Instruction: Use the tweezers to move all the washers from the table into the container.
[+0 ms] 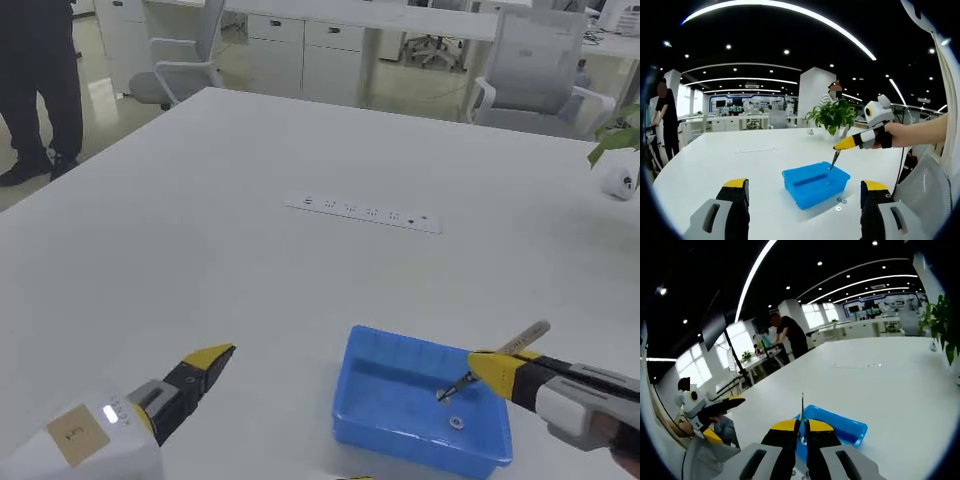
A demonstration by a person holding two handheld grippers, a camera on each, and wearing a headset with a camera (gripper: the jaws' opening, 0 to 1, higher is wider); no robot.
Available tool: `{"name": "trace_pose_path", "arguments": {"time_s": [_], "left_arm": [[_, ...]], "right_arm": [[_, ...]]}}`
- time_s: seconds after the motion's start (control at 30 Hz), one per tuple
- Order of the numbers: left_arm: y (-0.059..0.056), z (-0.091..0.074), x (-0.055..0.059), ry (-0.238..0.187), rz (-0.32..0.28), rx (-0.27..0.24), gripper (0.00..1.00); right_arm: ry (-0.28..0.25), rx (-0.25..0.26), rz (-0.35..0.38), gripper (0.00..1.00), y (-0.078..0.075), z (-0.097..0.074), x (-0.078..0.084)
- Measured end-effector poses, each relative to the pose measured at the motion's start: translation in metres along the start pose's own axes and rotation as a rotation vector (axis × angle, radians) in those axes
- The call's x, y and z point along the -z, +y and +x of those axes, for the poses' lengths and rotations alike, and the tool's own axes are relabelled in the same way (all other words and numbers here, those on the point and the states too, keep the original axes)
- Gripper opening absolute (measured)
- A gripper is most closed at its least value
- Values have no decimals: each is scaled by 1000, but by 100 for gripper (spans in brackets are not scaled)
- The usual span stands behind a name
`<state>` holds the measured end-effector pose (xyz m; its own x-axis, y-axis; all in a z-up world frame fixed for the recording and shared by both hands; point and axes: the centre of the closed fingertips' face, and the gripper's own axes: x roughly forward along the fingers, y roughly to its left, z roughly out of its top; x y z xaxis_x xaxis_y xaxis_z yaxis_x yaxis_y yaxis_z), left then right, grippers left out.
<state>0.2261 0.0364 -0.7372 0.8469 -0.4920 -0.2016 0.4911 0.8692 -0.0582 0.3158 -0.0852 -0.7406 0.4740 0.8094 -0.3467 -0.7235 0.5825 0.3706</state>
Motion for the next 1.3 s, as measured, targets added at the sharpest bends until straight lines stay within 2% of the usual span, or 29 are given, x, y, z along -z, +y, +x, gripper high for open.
{"name": "trace_pose_path", "arguments": {"time_s": [0.2,0.47,0.6,0.7,0.93,1.17,1.3], "left_arm": [[0,0,-1,-4,-1,-1,94],[0,0,1,4,4,-3,94],[0,0,1,5,7,-2,94],[-1,0,1,8,6,0,94],[-1,0,2,14,10,0,93],[-1,0,3,15,11,0,93],[-1,0,4,20,12,0,93]], "right_arm": [[12,21,55,2,-16,10,6],[77,44,89,2,-32,28,31],[91,55,107,3,-38,31,39],[115,67,98,3,-43,34,45],[127,85,91,3,-54,36,49],[153,94,52,3,-51,38,56],[146,93,38,3,-52,39,53]]}}
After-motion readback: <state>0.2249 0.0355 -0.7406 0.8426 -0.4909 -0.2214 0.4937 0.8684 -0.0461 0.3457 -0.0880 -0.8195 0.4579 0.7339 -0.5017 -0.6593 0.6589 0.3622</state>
